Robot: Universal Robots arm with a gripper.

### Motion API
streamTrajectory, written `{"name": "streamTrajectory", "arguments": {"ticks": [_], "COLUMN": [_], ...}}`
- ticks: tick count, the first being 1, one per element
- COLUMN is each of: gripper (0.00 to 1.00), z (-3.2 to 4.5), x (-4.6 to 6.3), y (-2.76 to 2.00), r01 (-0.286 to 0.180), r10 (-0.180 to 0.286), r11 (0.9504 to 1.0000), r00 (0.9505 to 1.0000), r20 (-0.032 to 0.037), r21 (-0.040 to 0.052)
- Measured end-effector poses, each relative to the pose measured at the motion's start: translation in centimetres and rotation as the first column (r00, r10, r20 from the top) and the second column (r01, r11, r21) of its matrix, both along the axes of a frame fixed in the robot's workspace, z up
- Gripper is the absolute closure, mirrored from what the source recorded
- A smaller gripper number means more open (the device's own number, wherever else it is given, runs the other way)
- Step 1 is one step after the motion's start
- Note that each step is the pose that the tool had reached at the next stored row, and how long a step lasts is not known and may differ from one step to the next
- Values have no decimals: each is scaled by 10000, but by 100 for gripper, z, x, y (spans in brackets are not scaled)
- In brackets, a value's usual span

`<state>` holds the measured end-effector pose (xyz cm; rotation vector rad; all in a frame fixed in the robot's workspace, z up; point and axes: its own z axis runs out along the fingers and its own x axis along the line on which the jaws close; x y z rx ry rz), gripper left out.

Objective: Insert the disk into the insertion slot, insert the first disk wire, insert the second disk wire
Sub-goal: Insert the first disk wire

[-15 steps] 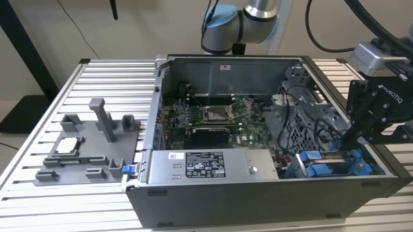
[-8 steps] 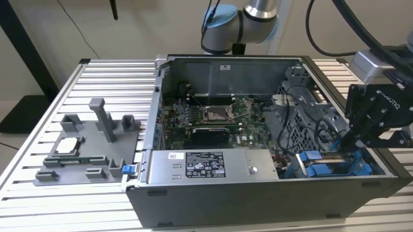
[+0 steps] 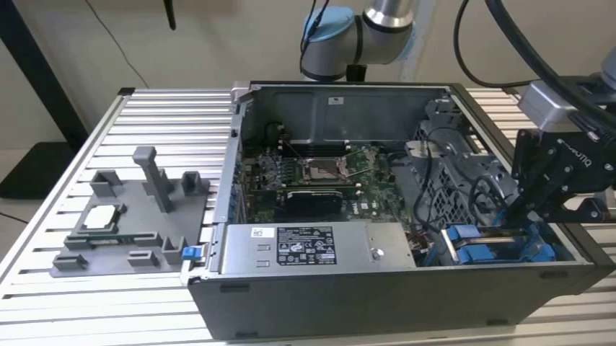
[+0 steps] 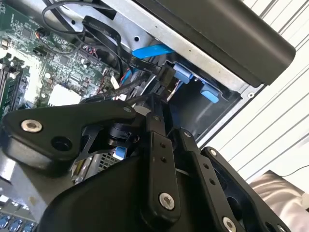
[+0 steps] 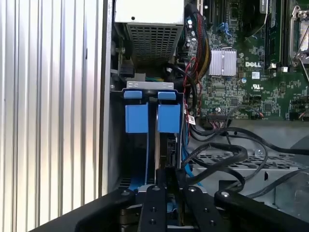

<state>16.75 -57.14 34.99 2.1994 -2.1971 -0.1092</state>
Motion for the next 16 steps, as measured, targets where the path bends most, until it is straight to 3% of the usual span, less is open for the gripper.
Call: {"name": "streamTrajectory", "arguments": {"ticks": [11, 16], "gripper": [100, 100], "z": [-64, -87], "x": [59, 68], "y": [27, 29], "r01": [-168, -173], "r10": [168, 173], "r11": [9996, 9995], "r00": [9999, 9998], "r20": [3, -23], "r21": [229, 257]}}
